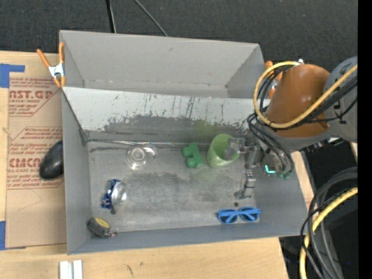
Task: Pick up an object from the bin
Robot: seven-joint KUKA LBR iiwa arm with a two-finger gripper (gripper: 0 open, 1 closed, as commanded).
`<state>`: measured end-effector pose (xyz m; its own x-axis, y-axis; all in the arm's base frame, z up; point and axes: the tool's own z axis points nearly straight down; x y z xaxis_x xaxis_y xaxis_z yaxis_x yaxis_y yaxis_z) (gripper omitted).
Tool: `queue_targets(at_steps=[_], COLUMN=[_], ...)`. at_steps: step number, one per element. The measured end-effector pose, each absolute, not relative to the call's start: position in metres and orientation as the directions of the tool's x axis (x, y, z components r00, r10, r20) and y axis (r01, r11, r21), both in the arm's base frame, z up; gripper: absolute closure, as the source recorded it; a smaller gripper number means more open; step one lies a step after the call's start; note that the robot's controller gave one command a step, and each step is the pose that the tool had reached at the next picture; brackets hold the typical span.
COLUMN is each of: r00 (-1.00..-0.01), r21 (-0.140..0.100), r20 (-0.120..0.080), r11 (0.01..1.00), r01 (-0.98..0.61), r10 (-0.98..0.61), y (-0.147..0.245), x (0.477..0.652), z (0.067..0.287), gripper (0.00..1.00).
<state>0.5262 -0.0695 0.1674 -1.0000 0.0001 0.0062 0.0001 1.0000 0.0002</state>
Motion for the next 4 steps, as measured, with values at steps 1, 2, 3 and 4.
queue_targets(at_steps=[1,2,3,4], r00=[-0.995,-0.974,-0.974,-0.981], r21=[0.001,-0.003,0.000,-0.004], r20=[0.008,-0.011,-0.001,-0.009], r11=[0.995,0.974,0.974,0.981], r01=[0.103,-0.226,-0.226,-0.194], r10=[0.103,-0.226,-0.226,-0.194], y=[-0.096,-0.102,-0.102,-0.103], x=[0.491,0.485,0.482,0.489], z=[0.066,0.071,0.070,0.197], gripper=[0.00,0.00,1.00,1.00])
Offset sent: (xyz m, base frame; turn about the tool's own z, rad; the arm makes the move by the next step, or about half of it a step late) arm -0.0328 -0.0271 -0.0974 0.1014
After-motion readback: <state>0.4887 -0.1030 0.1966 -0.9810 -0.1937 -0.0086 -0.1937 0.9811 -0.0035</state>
